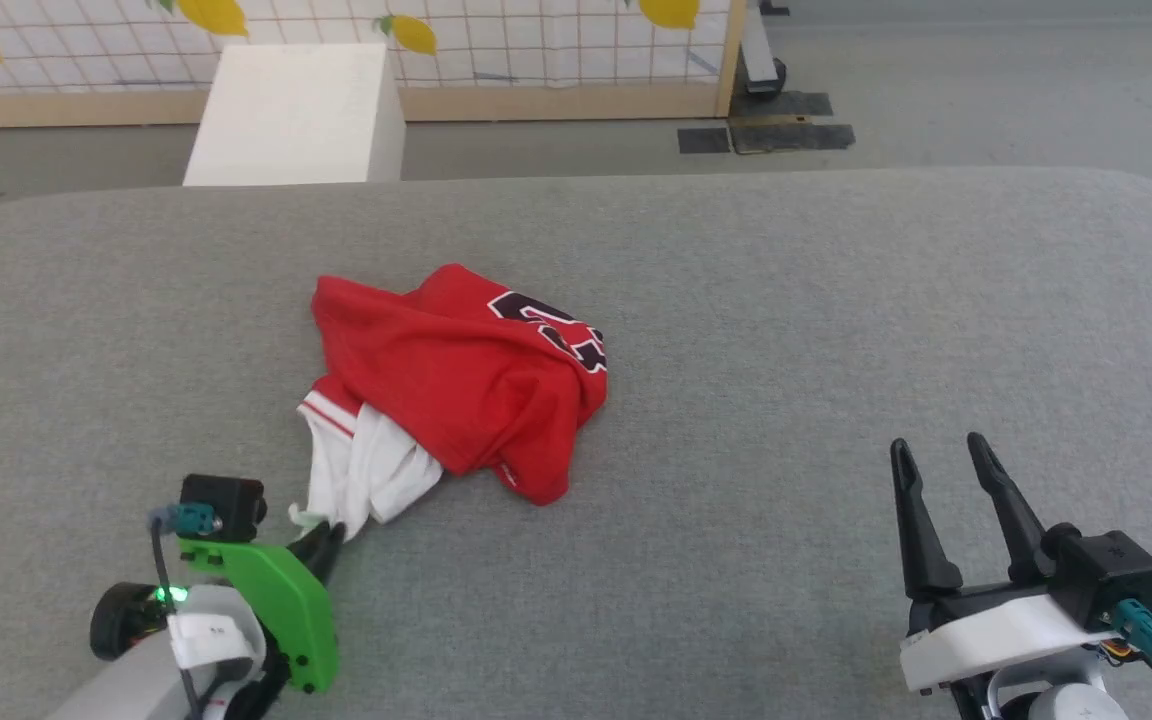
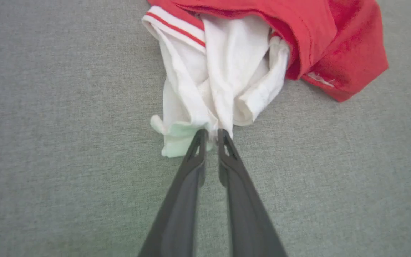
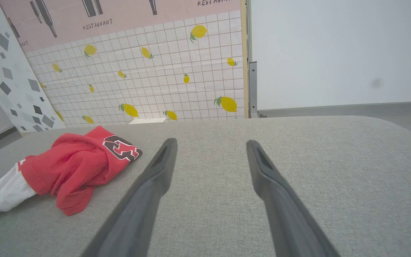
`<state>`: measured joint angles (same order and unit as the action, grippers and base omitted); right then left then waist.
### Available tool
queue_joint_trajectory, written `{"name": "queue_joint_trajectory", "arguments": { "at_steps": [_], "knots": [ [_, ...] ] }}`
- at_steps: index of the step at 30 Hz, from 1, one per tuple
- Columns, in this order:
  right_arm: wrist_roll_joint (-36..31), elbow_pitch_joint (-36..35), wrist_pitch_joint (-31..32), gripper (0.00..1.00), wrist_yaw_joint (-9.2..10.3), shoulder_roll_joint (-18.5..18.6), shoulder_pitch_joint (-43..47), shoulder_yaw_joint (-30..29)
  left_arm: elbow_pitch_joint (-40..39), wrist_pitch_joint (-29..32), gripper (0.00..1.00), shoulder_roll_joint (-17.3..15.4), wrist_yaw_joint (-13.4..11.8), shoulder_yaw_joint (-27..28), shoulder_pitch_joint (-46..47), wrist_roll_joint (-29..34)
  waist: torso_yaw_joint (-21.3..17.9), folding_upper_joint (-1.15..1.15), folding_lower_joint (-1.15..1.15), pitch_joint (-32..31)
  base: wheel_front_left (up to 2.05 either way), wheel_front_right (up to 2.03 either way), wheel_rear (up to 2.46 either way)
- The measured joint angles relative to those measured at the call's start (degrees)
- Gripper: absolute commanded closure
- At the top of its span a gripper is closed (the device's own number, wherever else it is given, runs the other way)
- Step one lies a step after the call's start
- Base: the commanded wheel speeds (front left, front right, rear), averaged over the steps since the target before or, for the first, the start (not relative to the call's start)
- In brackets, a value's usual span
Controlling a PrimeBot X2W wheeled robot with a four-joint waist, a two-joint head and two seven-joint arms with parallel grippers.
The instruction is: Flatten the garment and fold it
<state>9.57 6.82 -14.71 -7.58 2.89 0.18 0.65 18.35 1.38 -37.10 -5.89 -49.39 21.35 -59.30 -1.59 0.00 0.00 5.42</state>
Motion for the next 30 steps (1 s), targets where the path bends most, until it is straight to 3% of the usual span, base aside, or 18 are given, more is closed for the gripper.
{"name": "queue_joint_trajectory", "arguments": {
  "at_steps": [7,10,13,17,19,25,30],
  "knots": [
    [-0.25,0.23,0.00,0.00,0.00,-0.01,0.12,-0.40,0.60,-13.85,0.00,3.96,-1.49,3.45,-0.16,2.63,1.88,0.00,0.00,-1.09,0.00,0.00,0.00],
    [-0.38,-0.02,0.00,0.00,0.00,0.00,0.30,-0.40,-1.69,-15.93,0.00,4.71,-2.50,7.55,-0.22,7.57,2.71,0.00,0.00,-1.44,0.00,0.00,0.00],
    [-0.40,-0.33,0.00,0.00,0.00,0.00,1.01,-0.11,-9.05,-16.16,0.00,7.25,-3.83,16.96,-2.00,17.40,3.76,0.00,0.00,-1.68,0.00,0.00,0.00],
    [-0.68,-0.20,0.00,0.00,0.00,0.00,1.27,0.99,-15.72,-16.16,0.00,11.43,-3.67,23.70,-9.51,28.07,5.06,0.00,0.00,-1.88,0.00,0.00,0.00],
    [-1.08,-0.11,0.00,0.00,0.00,-0.03,1.41,1.41,-17.56,-16.17,0.00,13.66,-2.59,25.90,-13.63,32.81,5.77,0.00,0.00,-2.00,0.00,0.00,0.00],
    [-2.59,-0.44,1.60,0.00,0.00,0.00,1.46,3.00,-17.94,-16.16,0.00,19.72,1.43,31.15,-20.34,38.21,7.93,0.00,0.00,-2.15,0.00,0.00,0.00],
    [-3.04,-1.35,9.73,0.00,0.00,0.76,-0.73,8.93,-17.51,-16.17,0.00,24.06,5.22,34.07,-21.55,41.09,10.22,0.00,0.00,-1.40,0.00,0.00,0.00]
  ]
}}
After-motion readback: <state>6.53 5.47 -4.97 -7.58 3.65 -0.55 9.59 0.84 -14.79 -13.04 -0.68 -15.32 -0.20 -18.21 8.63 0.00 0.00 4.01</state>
